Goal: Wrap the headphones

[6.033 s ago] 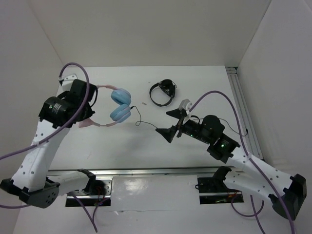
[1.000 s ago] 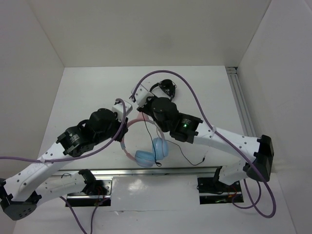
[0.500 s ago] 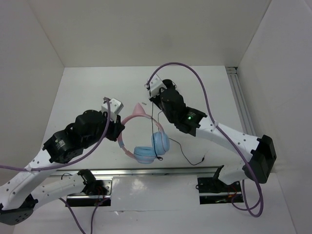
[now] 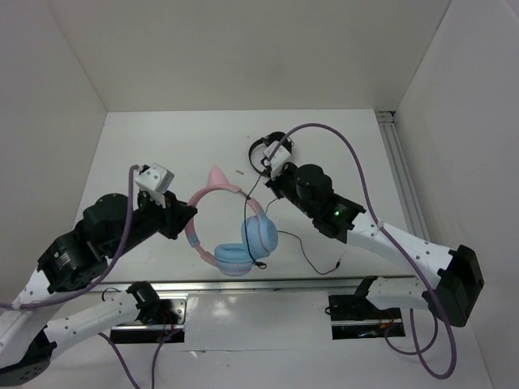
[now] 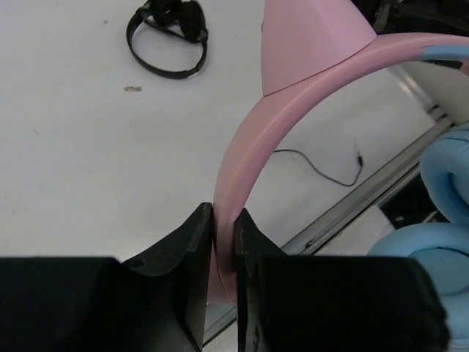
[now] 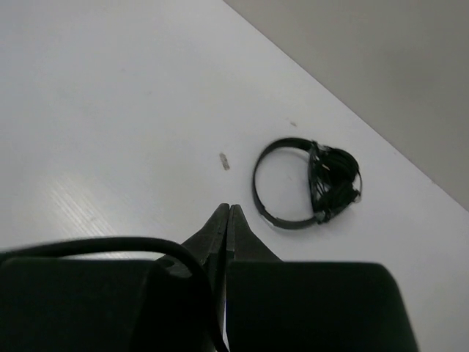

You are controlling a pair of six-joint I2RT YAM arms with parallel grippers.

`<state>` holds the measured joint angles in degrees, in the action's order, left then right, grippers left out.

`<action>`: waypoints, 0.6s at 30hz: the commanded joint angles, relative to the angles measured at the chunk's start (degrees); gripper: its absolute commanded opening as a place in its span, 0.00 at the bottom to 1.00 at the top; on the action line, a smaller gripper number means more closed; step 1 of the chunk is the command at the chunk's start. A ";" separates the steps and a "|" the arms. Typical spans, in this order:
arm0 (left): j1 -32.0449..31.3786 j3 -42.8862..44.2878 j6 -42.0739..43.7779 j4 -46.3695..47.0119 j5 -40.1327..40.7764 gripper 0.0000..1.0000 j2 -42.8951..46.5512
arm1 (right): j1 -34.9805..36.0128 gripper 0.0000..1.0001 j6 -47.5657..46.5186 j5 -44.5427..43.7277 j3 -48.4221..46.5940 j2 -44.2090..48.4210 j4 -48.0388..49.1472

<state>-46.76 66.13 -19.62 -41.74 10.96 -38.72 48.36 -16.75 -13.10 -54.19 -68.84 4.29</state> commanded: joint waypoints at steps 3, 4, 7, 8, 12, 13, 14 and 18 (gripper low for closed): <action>-0.52 5.85 -9.29 11.50 -6.48 0.00 4.71 | -0.81 0.00 3.91 15.11 4.79 3.36 13.71; -0.52 6.64 -9.82 12.46 -7.70 0.00 4.71 | -0.81 0.00 4.70 17.73 5.67 3.36 16.94; -0.52 6.65 -12.72 14.22 -11.13 0.00 4.01 | -1.34 0.00 7.61 20.82 7.78 1.97 21.18; -0.52 6.65 -15.08 14.23 -11.14 0.00 4.00 | -1.34 0.00 8.83 21.53 7.79 1.43 21.72; -0.52 3.49 -20.89 20.19 -11.75 0.00 4.70 | -1.34 0.00 12.79 24.70 10.68 -0.59 28.03; -0.52 3.48 -21.77 22.03 -11.75 0.00 4.71 | -1.34 0.00 13.58 25.84 11.47 -0.60 29.70; -0.52 3.48 -22.65 22.05 -11.75 0.00 4.71 | -1.34 0.00 14.98 26.37 12.26 -1.12 32.68; -0.52 4.10 -27.74 22.05 -5.89 0.00 4.18 | -1.34 0.00 18.07 27.78 16.91 -1.64 38.76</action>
<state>-47.09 68.95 -39.18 -28.82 1.67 -35.03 47.35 -2.74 11.77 -39.64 -69.93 31.97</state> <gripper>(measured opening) 0.272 0.007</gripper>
